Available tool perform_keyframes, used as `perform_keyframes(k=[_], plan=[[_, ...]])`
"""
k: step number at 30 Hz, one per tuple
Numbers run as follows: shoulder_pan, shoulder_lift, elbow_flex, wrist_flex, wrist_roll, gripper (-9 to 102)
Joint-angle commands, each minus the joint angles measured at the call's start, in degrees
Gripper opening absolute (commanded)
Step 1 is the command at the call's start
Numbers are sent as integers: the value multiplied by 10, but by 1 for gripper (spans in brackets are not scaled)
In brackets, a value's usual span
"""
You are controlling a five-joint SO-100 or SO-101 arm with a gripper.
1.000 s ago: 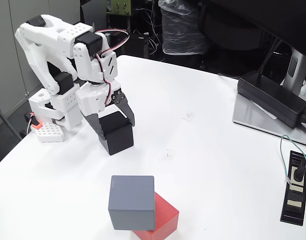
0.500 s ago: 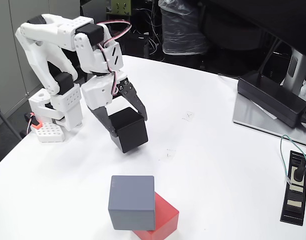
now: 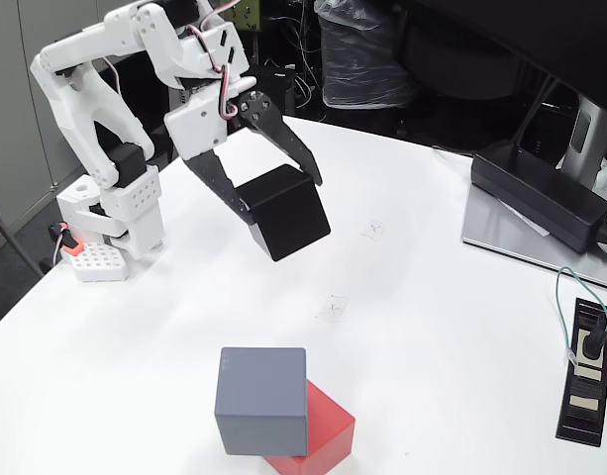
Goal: Stack the three blocks in an ordered color.
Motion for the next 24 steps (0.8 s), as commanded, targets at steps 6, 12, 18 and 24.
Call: perform_keyframes(k=[6, 12, 18, 24], plan=[[5, 2, -178, 73, 8, 5], [40, 0, -251, 91, 38, 5], [73, -47, -319, 93, 63, 5], [132, -163, -395, 95, 69, 5]])
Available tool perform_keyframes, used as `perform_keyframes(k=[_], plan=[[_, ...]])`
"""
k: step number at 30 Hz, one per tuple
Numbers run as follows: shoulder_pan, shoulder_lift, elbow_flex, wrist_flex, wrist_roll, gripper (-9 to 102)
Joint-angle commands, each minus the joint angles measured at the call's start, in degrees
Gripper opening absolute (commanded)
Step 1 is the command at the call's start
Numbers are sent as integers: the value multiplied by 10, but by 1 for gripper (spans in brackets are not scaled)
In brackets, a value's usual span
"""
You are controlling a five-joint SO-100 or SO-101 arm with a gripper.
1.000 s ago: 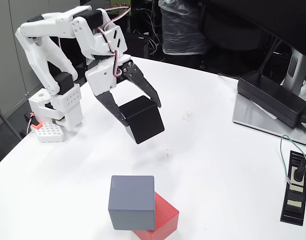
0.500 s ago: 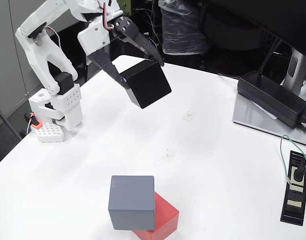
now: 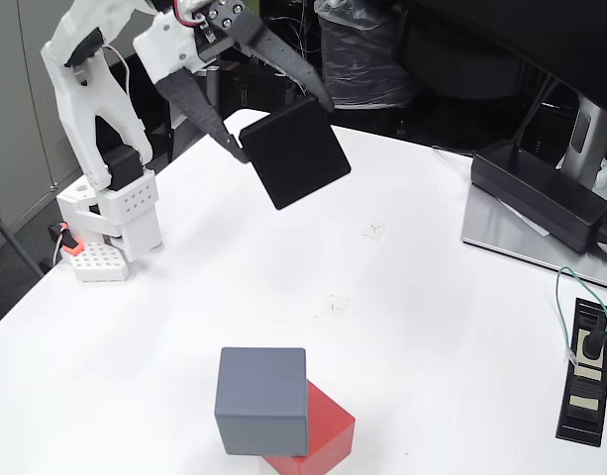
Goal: Stack the three blocks in an ordered color.
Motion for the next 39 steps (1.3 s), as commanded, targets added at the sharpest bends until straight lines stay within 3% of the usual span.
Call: perform_keyframes(k=[1, 13, 28, 39], plan=[[32, -43, -62, 4, 17, 5], [58, -186, -223, 46, 87, 5], [146, -258, -229, 43, 89, 5], [154, -306, -231, 41, 89, 5]])
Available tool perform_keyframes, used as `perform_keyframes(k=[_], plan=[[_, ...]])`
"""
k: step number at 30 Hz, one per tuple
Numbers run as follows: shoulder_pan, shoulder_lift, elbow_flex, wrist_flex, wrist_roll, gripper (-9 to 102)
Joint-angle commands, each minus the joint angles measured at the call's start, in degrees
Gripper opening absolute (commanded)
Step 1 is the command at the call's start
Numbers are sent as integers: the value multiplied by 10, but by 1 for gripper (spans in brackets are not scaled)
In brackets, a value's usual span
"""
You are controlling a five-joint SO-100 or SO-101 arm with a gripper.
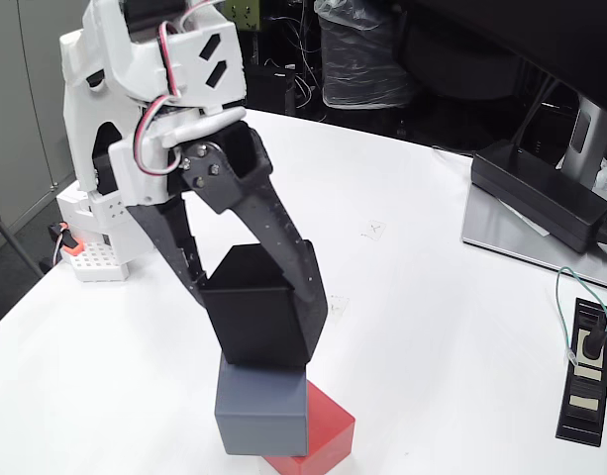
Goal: Stack the three blocks in an ordered color.
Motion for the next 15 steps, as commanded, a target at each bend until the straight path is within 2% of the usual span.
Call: perform_keyframes(k=[1, 7, 15], plan=[[6, 2, -25, -7, 5, 5], [7, 4, -25, -39, 5, 5], [18, 3, -24, -40, 5, 5]])
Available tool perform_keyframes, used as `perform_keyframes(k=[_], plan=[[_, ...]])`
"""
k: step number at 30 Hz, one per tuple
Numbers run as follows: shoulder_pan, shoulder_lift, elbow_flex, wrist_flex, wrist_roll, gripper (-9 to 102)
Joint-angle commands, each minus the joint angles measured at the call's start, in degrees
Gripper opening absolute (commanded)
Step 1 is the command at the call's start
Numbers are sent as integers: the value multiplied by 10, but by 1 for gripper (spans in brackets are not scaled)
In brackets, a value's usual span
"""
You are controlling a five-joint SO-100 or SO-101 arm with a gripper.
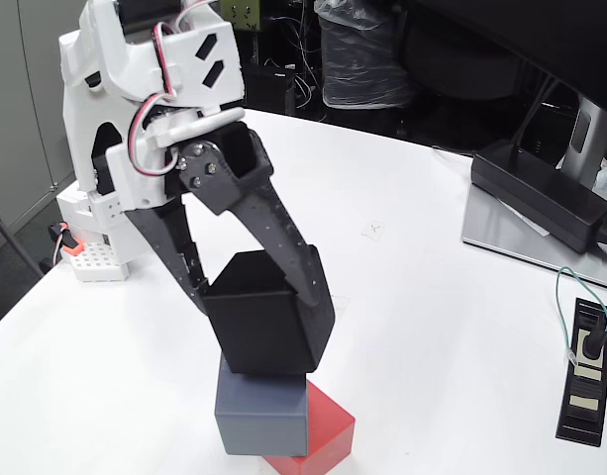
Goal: Stack the three blocks in an ordered color.
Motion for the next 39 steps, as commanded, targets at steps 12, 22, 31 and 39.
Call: perform_keyframes(k=[12, 22, 31, 39], plan=[[53, 2, -24, -10, 4, 5], [52, 2, -24, -10, -2, 9], [51, 2, -23, -10, -4, 18], [47, 1, -22, -10, -4, 19]])
